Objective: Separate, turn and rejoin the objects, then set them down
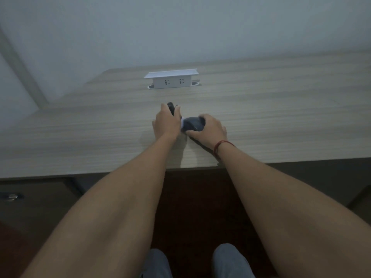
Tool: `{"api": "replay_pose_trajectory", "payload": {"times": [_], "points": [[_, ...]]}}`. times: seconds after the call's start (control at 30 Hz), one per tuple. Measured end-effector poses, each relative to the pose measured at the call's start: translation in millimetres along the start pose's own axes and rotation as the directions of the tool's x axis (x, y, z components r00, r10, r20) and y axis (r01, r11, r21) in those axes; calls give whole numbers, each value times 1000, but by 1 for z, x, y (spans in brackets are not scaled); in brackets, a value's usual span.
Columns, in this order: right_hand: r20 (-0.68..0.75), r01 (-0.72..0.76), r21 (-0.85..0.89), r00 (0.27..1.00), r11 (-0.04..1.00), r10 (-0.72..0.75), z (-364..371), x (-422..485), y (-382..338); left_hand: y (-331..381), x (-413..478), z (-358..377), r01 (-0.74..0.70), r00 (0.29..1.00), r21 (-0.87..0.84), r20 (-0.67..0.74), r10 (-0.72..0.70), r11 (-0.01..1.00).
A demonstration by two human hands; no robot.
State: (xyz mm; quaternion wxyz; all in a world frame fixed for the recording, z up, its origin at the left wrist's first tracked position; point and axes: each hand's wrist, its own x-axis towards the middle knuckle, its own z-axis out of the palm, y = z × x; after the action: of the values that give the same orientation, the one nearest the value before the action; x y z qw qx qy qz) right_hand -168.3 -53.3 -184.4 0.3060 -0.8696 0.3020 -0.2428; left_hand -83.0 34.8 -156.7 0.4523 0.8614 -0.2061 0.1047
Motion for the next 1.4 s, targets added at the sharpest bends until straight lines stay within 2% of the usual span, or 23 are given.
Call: {"api": "replay_pose_trajectory", "payload": {"times": [0.07, 0.1, 0.2, 0.23, 0.27, 0.3, 0.4, 0.43, 0.53, 0.57, 0.67, 0.73, 0.83, 0.9, 0.97, 1.07, 1.2, 1.23, 1.33, 1.4], "points": [[-6, -2, 2, 1000, 1000, 2, -1, 1, 1, 15, 2, 0, -39, 999, -167, 4, 40, 985], [-9, -4, 11, 1000, 1000, 4, -1, 1, 1, 19, 2, 1, -54, 998, -162, 30, 60, 985], [-6, -7, 38, 1000, 999, 8, 1, 0, 3, 13, 3, 0, -23, 992, 177, 123, 2, 984], [-7, -11, 39, 1000, 999, 11, 1, 0, 3, 8, 6, -2, -16, 990, 251, 139, -20, 968], [-7, -12, 35, 1000, 999, 12, 1, 0, 3, 5, 9, -4, -28, 988, 257, 153, -12, 966], [-8, -9, 33, 1000, 999, 10, 1, 1, 3, 4, 13, -5, -56, 985, 205, 171, 21, 977], [-14, -16, 47, 1000, 999, 17, -2, 1, 2, 8, 15, -4, -74, 985, -124, 148, 92, 990], [-13, -17, 44, 1000, 999, 18, -2, 1, 2, 7, 13, -2, -59, 986, -150, 145, 81, 987], [-20, -13, 49, 1000, 999, 14, 1, -1, 3, -3, 9, -1, 12, 990, -63, 144, -3, 998], [-20, -14, 53, 1000, 998, 15, 0, -1, 3, -3, 10, -2, 12, 993, -85, 116, -2, 996], [-8, -9, 33, 1000, 999, 9, -3, 1, 3, 17, 10, -5, -52, 998, -299, 29, 63, 953], [-18, -14, 29, 1000, 999, 15, -5, 0, 3, 23, 5, 1, -64, 994, -285, 72, 87, 956], [-14, -16, 45, 1000, 999, 17, -4, -1, 3, 6, -6, 4, 24, 997, -61, 77, -19, 998], [-10, -22, 52, 1000, 998, 23, -3, -1, 2, -4, -8, -1, -24, 999, 34, 45, 23, 999], [-11, -22, 56, 1000, 998, 23, -4, 1, 2, 1, -5, -5, -81, 996, -83, 42, 85, 993], [-12, -25, 57, 1000, 998, 26, -5, -1, 2, 13, -5, 0, -76, 994, -257, 52, 92, 964], [1, -17, 76, 1000, 997, 17, -3, -2, 3, -3, -8, 4, -21, 1000, -53, -9, 21, 998], [6, -13, 77, 1000, 997, 13, -2, -2, 3, -4, -5, 2, -36, 999, -56, -28, 35, 998], [7, -16, 76, 1000, 997, 15, -4, 1, 1, 20, 1, 5, -132, 991, -223, -3, 135, 966], [10, -20, 87, 1000, 996, 19, -3, 2, 1, 25, 0, 12, -79, 996, -238, 23, 87, 968]]}}
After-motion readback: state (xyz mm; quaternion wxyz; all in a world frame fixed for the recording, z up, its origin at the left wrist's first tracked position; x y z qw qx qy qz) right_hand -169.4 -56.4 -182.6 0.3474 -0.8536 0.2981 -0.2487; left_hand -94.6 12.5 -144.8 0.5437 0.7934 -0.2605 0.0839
